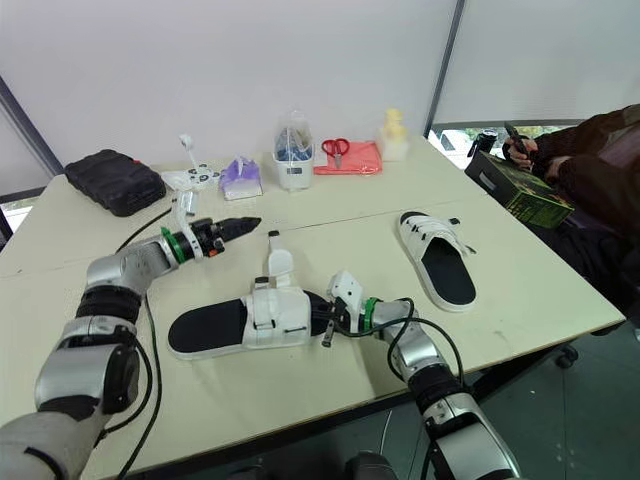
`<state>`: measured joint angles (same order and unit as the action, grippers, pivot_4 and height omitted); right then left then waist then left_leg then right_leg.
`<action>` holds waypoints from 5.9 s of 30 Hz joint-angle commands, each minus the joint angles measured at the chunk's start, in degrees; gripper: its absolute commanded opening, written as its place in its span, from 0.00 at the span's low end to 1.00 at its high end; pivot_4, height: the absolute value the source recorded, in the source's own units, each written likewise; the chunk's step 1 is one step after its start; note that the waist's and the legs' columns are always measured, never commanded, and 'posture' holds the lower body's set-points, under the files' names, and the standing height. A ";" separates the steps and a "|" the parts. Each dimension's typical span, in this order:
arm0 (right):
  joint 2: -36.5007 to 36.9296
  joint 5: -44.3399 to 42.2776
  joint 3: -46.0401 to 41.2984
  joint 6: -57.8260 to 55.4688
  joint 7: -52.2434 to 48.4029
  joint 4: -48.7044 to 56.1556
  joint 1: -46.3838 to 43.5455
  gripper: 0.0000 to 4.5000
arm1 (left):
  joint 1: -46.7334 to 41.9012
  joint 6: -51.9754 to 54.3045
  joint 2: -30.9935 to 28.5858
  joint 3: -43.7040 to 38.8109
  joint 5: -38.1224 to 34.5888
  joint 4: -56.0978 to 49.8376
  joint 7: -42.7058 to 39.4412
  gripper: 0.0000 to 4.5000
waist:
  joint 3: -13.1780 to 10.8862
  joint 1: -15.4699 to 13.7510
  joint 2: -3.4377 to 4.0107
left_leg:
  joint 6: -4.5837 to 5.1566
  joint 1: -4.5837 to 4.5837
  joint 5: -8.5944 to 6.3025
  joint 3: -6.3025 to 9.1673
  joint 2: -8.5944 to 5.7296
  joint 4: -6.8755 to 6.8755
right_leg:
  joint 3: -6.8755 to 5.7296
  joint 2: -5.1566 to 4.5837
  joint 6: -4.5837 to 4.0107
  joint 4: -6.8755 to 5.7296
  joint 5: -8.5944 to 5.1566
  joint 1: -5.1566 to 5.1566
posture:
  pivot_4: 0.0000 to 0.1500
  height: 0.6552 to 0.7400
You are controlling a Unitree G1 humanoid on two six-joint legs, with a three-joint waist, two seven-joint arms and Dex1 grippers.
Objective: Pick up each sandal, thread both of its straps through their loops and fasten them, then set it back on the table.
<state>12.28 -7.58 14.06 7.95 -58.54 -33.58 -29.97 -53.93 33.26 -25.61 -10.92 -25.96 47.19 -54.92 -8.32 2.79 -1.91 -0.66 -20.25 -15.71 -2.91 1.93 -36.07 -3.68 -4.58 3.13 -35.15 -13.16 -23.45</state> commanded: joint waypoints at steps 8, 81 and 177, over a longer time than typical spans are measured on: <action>-0.72 4.91 2.66 -2.92 4.04 -6.18 4.39 0.00 | -4.79 0.16 0.58 3.67 6.75 14.31 -2.84 0.85 | -0.02 -0.03 -0.05 | 0.00 -0.06 0.00 0.02 0.11 0.01 | -0.10 0.13 -0.02 -0.06 0.01 -0.11 | 1.00 1.00; 1.79 5.54 5.28 -3.94 3.18 -2.47 7.35 0.00 | -0.36 -101.44 -11.30 34.46 83.35 2.32 69.22 0.07 | -0.08 -0.92 0.19 | -0.54 -0.18 -0.20 -0.86 0.74 0.38 | -0.72 -0.02 -0.15 0.04 -0.07 -0.69 | 1.00 1.00; -3.87 6.34 4.78 1.44 4.13 -14.86 3.18 0.00 | 20.02 40.97 5.55 3.62 -35.60 -68.46 73.38 0.99 | 0.50 -0.35 0.49 | -1.77 0.91 -0.93 -1.24 1.73 0.02 | -1.72 0.48 -1.23 0.19 0.04 0.00 | 1.00 1.00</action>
<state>7.89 -6.95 15.62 13.31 -56.58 -40.41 -31.74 -32.36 73.76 -20.10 -5.48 -61.99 -20.60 17.93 -7.82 2.44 -1.42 -2.43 -19.34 -16.65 -4.15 3.67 -36.04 -5.40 -4.10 1.90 -34.96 -13.12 -23.45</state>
